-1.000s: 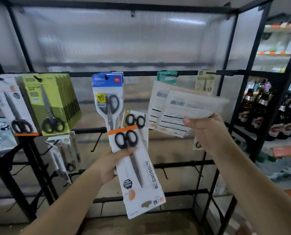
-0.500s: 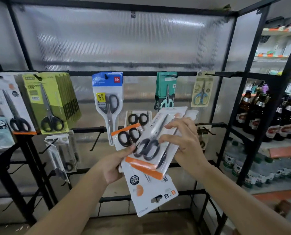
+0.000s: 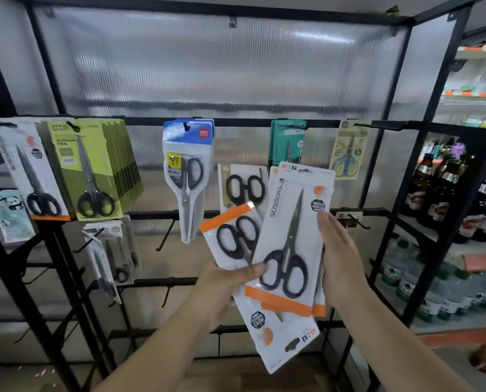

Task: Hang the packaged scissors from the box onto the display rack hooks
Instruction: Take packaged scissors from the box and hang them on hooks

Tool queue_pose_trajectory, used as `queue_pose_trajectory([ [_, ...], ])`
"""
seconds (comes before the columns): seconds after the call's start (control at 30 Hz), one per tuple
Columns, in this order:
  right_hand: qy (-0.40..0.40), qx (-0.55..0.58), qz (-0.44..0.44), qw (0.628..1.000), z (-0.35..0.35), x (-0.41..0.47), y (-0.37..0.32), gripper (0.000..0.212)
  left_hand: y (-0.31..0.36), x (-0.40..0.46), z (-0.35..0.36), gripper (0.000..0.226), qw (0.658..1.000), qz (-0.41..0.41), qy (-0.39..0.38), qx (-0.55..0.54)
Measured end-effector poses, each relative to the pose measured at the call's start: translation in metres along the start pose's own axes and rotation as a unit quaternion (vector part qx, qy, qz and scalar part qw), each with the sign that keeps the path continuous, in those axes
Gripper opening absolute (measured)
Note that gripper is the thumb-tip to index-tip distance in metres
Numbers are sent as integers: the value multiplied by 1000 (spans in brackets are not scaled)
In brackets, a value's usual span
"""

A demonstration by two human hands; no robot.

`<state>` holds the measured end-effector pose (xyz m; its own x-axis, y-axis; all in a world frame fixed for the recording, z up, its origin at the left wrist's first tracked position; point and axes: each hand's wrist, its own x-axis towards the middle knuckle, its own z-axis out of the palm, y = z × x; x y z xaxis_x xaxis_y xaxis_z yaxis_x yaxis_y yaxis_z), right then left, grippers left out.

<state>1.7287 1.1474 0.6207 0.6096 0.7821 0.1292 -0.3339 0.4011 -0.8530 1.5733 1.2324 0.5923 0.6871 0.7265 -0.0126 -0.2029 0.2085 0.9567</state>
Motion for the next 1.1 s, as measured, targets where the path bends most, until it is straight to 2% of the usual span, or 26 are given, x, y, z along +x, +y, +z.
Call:
queue_pose_trajectory([
  [0.1, -17, -70, -83, 994, 5, -8, -1, 47, -1, -4, 6, 43, 999, 31, -14, 20],
  [0.23, -26, -59, -94, 994, 12, -6, 4, 45, -2, -11, -1, 30, 1000, 16, 8, 7],
  [0.27, -34, -36, -84, 995, 16, -6, 6, 45, -2, -13, -5, 37, 1000, 10, 11, 5],
  [0.33, -60, 7, -59, 996, 26, -6, 11, 52, -1, -18, -15, 70, 1000, 1, 21, 8],
  [0.4, -81, 30, -24, 996, 38, -7, 18, 61, 3, -23, -26, 86, 999, -6, 36, 3],
  [0.47, -92, 34, 4, 995, 48, -6, 25, 51, 7, -27, -39, 80, 998, -17, 55, -19],
  [0.53, -108, 21, 18, 994, 60, -5, 33, 40, 11, -30, -52, 62, 996, -13, 80, -40],
  [0.67, -123, 2, 9, 992, 83, -8, 52, 37, 16, -40, -86, 44, 992, 7, 116, -53],
  [0.73, -132, -26, 1, 991, 95, -9, 63, 41, 18, -48, -106, 41, 990, 17, 128, -55],
  [0.83, -125, -45, 8, 991, 123, -10, 84, 36, 25, -59, -146, 37, 986, 33, 154, -55],
  [1.0, -132, -34, -11, 991, 200, -11, 120, 32, 57, -75, -225, 25, 978, 56, 196, -51],
  [1.1, -137, -66, -31, 988, 251, -9, 139, 31, 87, -86, -275, 28, 972, 68, 222, -34],
])
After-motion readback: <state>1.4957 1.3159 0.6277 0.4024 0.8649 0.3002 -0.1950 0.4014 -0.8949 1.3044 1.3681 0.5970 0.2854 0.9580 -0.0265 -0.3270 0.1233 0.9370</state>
